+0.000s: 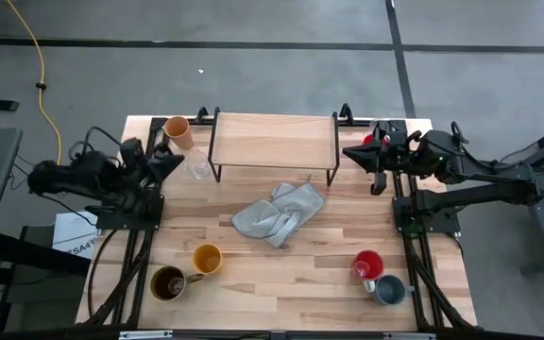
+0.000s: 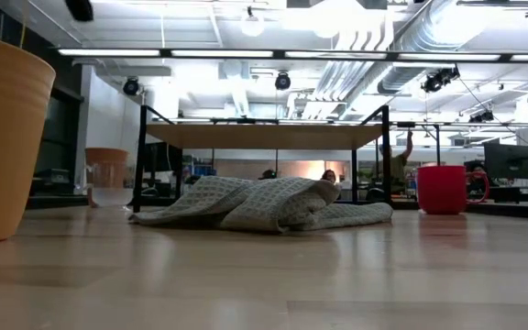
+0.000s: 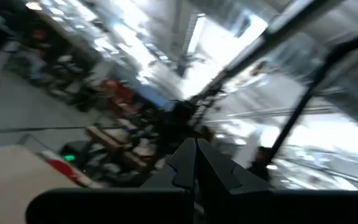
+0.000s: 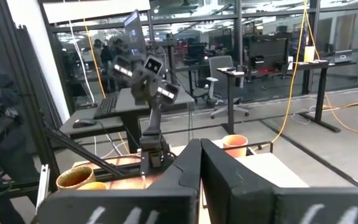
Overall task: Stack small to large cups/mugs on shelf
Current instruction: Put the orange cup on the shelf
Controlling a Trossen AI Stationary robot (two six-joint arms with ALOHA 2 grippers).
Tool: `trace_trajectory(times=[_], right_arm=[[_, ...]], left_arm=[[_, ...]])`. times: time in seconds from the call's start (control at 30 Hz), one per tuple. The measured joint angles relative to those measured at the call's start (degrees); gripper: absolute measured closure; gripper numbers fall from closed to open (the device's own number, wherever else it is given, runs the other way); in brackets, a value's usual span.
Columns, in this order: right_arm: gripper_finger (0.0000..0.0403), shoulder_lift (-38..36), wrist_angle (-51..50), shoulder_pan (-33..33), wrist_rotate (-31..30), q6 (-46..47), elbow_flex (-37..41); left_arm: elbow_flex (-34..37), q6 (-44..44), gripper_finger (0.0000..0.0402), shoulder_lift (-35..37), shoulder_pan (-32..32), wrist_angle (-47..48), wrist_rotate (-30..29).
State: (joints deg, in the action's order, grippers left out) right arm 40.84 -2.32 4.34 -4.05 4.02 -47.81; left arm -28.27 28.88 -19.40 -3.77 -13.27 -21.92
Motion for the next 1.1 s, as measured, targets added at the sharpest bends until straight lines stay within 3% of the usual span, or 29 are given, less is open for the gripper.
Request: trace_trajectory(times=[0.13, 0.27, 0.37, 0.5, 0.63, 0.7, 0.87, 0.97, 1.1], right_arm=[[0.0403, 0.00, -0.01, 0.00, 0.44, 0.02, 0.00], [0.0403, 0.00, -0.01, 0.00, 1.07, 0.02, 0.00], [0.0403, 0.00, 0.01, 0.00, 1.07, -0.01, 0.00], [0.0403, 0.00, 0.01, 0.00, 1.07, 0.01, 0.00], [0.0403, 0.00, 0.01, 0.00, 1.07, 0.02, 0.00], [0.0403, 0.02, 0.01, 0.00, 1.07, 0.00, 0.00], [0.0403, 0.02, 0.01, 0.01, 1.07, 0.01, 0.00], [0.0403, 0.02, 0.01, 0.00, 1.07, 0.02, 0.00], [0.0403, 0.02, 0.01, 0.00, 1.07, 0.00, 0.00]], left_arm=[[-9.37, -2.57, 0.0398, -4.63, 0.00, 8.69, -2.11], [-14.87, -6.50, 0.0399, -8.07, 0.00, 15.81, 1.47], [-16.51, -1.86, 0.0399, -10.72, -0.02, 16.64, 0.64], [-19.70, 5.28, 0.0401, -15.89, 0.02, 24.55, -10.33], [-27.75, 10.95, 0.0401, -22.70, 1.00, 43.25, -21.91], [-33.41, 13.89, 0.0401, -25.99, 3.65, 52.29, -24.55], [-46.53, 16.42, 0.0401, -34.25, 14.69, 74.00, -23.86], [-51.90, 16.11, 0.0401, -38.24, 22.55, 82.32, -19.63], [-53.51, 11.85, 0.0393, -42.19, 32.82, 87.27, -11.20]])
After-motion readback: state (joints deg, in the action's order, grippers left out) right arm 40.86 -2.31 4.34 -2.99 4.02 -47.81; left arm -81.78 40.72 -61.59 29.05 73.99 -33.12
